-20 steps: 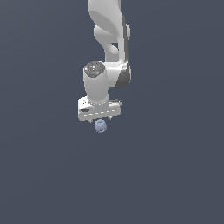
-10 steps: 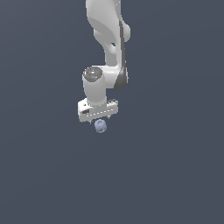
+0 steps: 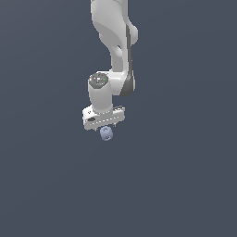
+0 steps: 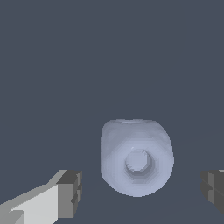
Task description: Pick up the object and move it to a goal position.
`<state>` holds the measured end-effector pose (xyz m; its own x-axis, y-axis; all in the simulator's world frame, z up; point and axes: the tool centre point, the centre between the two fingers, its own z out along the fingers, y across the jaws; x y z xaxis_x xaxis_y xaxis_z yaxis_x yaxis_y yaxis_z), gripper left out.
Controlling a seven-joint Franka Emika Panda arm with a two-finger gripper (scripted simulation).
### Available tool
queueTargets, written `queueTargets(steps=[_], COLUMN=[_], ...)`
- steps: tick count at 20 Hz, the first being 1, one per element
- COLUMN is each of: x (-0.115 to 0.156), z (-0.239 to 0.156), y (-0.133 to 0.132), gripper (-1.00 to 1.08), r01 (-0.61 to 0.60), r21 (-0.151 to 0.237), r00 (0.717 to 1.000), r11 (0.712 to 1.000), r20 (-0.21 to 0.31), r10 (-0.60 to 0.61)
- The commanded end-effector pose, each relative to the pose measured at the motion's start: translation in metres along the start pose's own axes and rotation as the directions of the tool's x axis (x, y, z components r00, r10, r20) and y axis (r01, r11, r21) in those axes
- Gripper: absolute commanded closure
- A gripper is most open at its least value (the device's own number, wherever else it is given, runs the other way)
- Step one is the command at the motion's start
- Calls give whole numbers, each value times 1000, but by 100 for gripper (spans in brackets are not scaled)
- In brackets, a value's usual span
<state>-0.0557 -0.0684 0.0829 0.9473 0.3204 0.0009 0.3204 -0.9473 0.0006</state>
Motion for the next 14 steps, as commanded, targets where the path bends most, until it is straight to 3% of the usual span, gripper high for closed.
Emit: queueTargets(steps=[1,12,13,14], x=[-1,-1,-1,-1], z=[9,43,43,43], y=[0,0,0,0], gripper=[-92,-92,108,108], r01=[0,3,3,3], r21=[0,1,1,1], r00=[1000,1000,1000,1000], r11=[1000,1000,1000,1000], r20=[1,1,1,1], r10=[0,-3,-3,-3])
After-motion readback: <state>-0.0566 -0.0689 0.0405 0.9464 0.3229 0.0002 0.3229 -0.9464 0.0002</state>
